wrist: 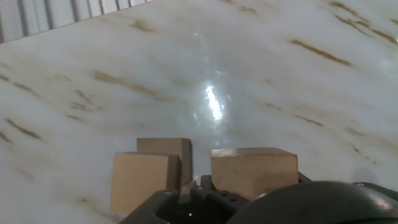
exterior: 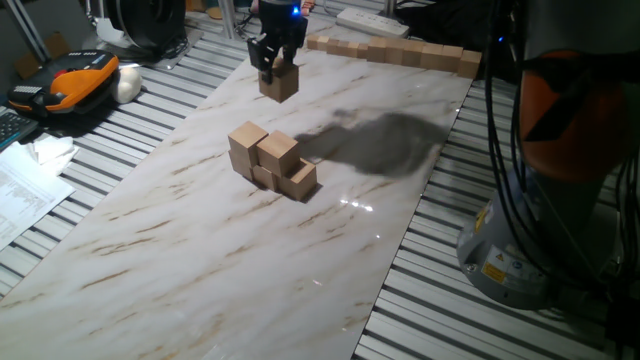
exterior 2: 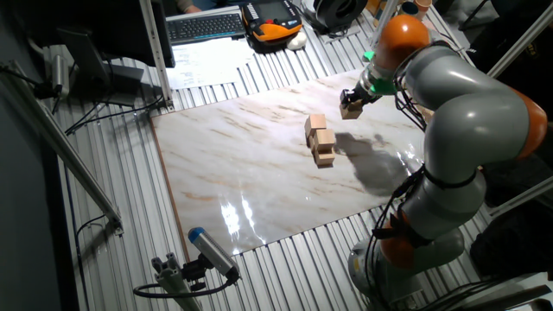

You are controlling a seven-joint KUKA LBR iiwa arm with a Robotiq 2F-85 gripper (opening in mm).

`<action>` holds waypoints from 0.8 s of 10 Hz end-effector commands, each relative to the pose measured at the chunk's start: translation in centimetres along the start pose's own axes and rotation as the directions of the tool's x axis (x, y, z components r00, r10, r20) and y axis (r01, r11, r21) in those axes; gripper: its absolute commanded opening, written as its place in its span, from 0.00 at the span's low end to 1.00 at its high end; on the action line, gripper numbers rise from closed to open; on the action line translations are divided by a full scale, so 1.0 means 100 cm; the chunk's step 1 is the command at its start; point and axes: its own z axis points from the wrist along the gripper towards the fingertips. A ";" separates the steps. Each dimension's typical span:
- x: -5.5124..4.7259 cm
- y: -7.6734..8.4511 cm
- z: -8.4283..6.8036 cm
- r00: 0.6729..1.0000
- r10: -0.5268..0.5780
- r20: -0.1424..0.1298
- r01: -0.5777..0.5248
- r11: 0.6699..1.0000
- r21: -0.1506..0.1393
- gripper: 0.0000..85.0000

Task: Stack the blocks into a pyramid shape

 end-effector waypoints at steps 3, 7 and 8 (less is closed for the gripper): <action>-0.008 0.029 -0.005 0.999 -0.020 -0.033 0.019 0.999 -0.034 0.00; -0.011 0.087 -0.019 0.998 0.042 -0.037 -0.041 0.999 0.029 0.00; -0.008 0.100 -0.016 0.998 0.053 -0.035 -0.051 0.998 0.041 0.00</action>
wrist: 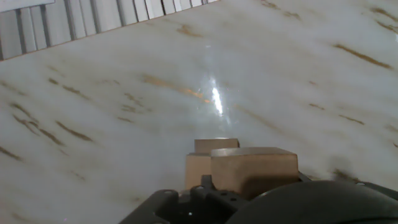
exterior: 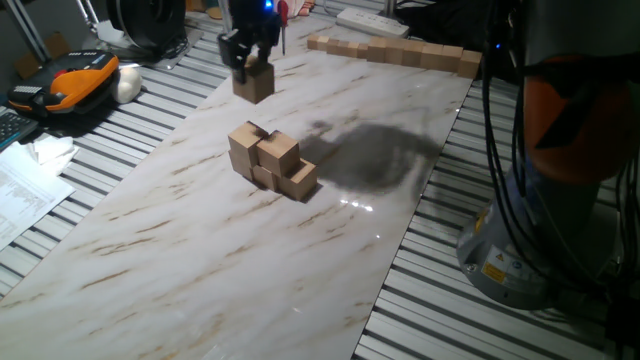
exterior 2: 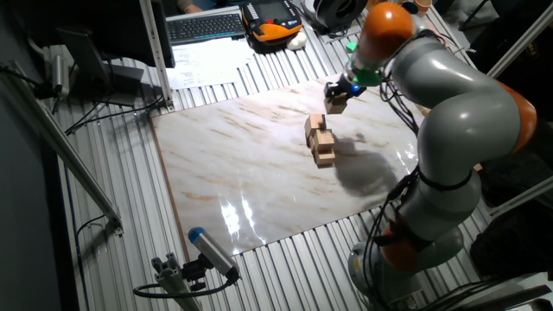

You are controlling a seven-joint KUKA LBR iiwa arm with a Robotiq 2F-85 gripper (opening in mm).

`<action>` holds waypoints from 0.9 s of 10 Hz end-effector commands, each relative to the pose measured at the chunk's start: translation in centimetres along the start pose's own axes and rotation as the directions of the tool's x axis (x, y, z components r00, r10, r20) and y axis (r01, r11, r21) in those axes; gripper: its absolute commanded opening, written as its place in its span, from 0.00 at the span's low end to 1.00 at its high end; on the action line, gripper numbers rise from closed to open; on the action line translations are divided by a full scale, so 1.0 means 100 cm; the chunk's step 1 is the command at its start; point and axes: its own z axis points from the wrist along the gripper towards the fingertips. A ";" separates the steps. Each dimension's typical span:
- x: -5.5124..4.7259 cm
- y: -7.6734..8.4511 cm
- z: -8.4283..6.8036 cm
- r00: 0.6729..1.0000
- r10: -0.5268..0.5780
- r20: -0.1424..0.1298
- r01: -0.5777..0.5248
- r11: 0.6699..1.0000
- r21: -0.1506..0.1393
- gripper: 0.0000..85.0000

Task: Stack the blocks into a pyramid shape

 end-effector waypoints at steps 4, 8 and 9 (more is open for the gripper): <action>0.025 0.052 0.019 0.999 0.032 0.021 -0.033 0.999 0.016 0.00; 0.036 0.040 0.039 0.999 -0.021 0.041 0.021 1.000 0.009 0.00; 0.037 0.035 0.041 0.998 -0.034 0.044 0.033 0.999 0.011 0.00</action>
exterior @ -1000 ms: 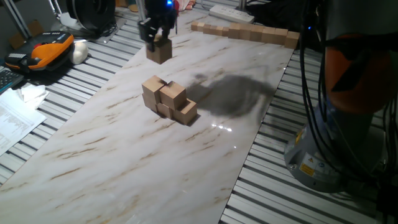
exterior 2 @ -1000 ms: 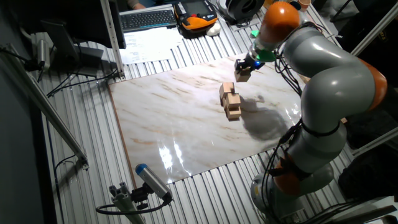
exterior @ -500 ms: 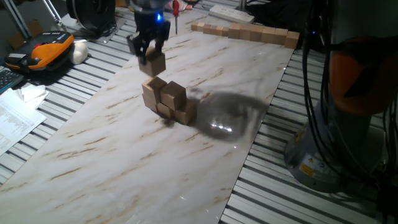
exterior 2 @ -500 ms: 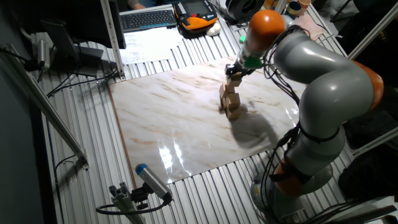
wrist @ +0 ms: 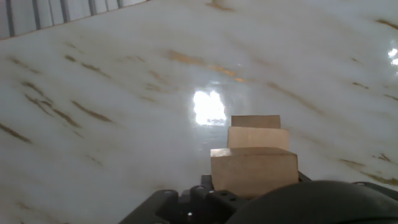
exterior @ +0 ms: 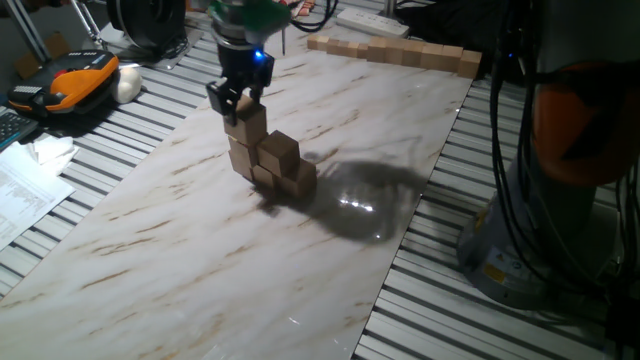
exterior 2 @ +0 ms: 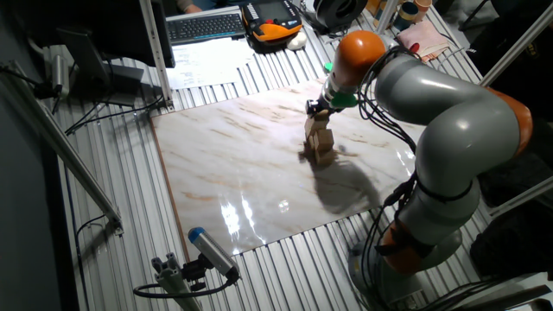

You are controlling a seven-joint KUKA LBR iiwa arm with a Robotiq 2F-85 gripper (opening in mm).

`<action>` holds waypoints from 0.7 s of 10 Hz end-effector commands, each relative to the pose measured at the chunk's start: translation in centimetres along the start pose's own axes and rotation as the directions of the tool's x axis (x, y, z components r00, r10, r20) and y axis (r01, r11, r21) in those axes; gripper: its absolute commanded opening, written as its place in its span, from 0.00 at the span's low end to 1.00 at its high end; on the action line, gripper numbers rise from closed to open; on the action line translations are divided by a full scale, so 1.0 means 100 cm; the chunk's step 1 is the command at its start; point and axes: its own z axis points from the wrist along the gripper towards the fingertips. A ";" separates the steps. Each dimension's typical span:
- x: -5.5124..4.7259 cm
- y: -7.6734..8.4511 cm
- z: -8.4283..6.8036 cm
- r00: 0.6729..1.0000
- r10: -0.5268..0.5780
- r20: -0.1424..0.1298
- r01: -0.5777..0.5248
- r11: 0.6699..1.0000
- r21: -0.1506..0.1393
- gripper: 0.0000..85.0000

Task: Stack the blocks into a pyramid shape

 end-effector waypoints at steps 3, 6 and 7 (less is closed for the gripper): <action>0.005 -0.011 0.007 1.000 -0.023 0.002 0.023 1.000 0.010 0.00; 0.008 -0.012 0.010 1.000 -0.023 0.000 0.023 0.999 0.032 0.00; 0.009 -0.011 0.011 1.000 -0.024 0.000 0.024 0.999 0.033 0.00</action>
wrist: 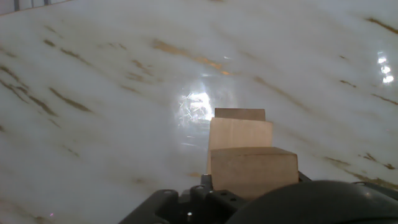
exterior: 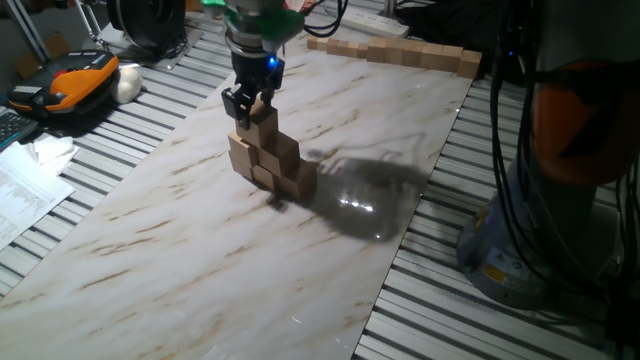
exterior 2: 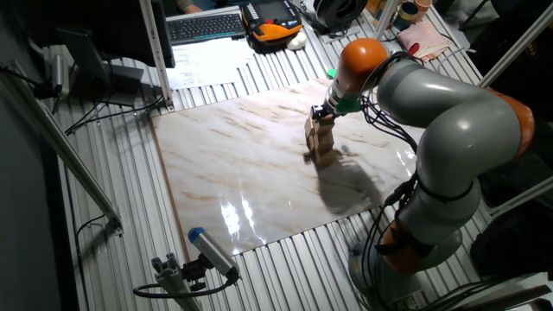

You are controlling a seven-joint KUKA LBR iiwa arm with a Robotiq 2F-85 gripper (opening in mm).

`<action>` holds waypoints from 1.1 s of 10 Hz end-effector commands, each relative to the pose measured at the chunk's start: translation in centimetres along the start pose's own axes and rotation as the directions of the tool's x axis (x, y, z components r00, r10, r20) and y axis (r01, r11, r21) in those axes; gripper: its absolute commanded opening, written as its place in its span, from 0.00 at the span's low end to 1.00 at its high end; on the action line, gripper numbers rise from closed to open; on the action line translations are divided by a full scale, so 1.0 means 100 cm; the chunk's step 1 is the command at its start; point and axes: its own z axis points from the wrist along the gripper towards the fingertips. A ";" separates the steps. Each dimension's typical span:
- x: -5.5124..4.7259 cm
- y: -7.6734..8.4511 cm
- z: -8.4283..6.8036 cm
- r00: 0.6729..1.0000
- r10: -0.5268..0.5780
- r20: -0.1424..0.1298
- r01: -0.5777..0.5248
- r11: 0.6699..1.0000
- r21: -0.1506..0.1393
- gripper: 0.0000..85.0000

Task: Stack the blocks into a pyramid shape

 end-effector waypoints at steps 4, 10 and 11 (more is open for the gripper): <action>0.003 0.000 0.003 1.000 -0.016 0.016 0.016 1.000 0.007 0.00; 0.007 0.000 0.007 1.000 0.025 0.018 -0.026 0.999 0.029 0.60; 0.007 0.000 0.007 0.999 0.031 0.013 -0.032 0.999 0.027 0.60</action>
